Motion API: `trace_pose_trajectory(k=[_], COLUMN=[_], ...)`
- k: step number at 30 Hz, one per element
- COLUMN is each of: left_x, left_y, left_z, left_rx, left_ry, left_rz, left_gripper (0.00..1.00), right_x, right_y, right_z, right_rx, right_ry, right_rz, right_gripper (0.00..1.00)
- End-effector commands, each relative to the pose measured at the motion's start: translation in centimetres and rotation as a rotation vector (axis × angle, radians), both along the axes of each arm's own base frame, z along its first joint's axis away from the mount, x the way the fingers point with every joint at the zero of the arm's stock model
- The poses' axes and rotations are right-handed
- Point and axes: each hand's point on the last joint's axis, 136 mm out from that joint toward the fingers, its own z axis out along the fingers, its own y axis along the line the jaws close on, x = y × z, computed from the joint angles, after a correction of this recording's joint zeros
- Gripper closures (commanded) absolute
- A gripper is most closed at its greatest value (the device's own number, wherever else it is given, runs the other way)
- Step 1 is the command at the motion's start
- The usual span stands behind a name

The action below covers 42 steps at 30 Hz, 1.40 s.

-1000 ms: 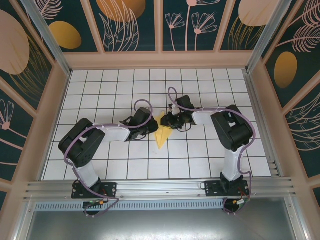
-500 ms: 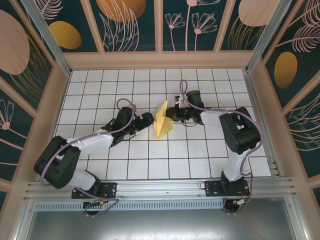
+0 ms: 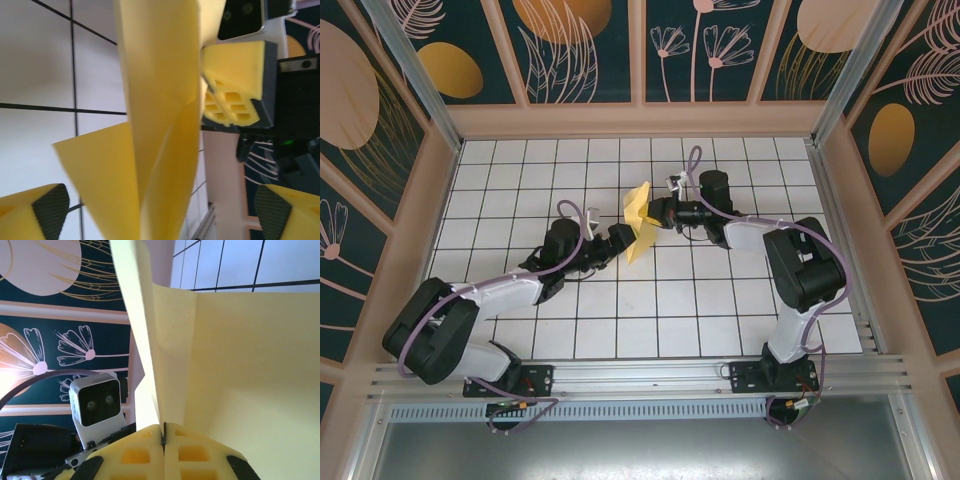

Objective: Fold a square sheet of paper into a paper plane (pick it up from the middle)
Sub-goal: Turn over the paper at the center of the table.

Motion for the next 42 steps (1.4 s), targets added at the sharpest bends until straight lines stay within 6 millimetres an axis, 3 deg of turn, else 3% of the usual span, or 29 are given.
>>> trace_pose_trajectory(k=[1,4,11,13,15,20,24,28,35,38,42], left_x=[0.2,0.6,1.3,1.3,1.6,2.5,2.7,2.9,3.1,3.2,3.6], left_y=[-1.0,-1.0,0.0,0.2,0.6,3.9,8.1,12.0,18.1,19.4,19.5], left_z=[2.7,3.4,2.7,2.3,1.8,-1.2,-2.6,-1.7,0.0,-0.6,-2.3], left_rx=[-0.104,-0.125,-0.048,-0.013,0.041,0.382,0.705,0.932,1.306,1.436,1.568], left_ry=[-0.075,-0.104,-0.12,-0.122,-0.12,-0.082,-0.044,-0.03,0.039,0.079,0.112], left_rz=[-0.035,-0.021,0.036,0.042,0.053,0.127,0.185,0.257,0.414,0.425,0.387], left_gripper=[0.14,0.29,0.7,0.8,0.87,0.92,0.93,0.92,0.9,0.89,0.88], right_x=[-1.2,-1.5,-1.7,-1.6,-1.5,0.4,1.4,1.6,1.1,1.0,1.2], right_y=[0.6,0.7,0.7,0.6,0.4,-2.4,-5.5,-7.7,-9.2,-9.5,-10.0], right_z=[0.9,0.8,1.0,0.8,0.5,-1.9,-3.3,-4.5,-5.9,-6.2,-6.1], right_rx=[0.045,0.057,0.055,0.039,-0.005,-0.298,-0.508,-0.616,-0.685,-0.701,-0.714], right_ry=[-0.002,0.016,0.023,0.018,0.001,-0.082,-0.146,-0.158,-0.142,-0.141,-0.14], right_rz=[0.052,0.059,0.062,0.059,0.046,-0.107,-0.227,-0.309,-0.369,-0.385,-0.417], right_gripper=[0.96,0.95,0.93,0.89,0.8,0.51,0.41,0.38,0.37,0.37,0.37])
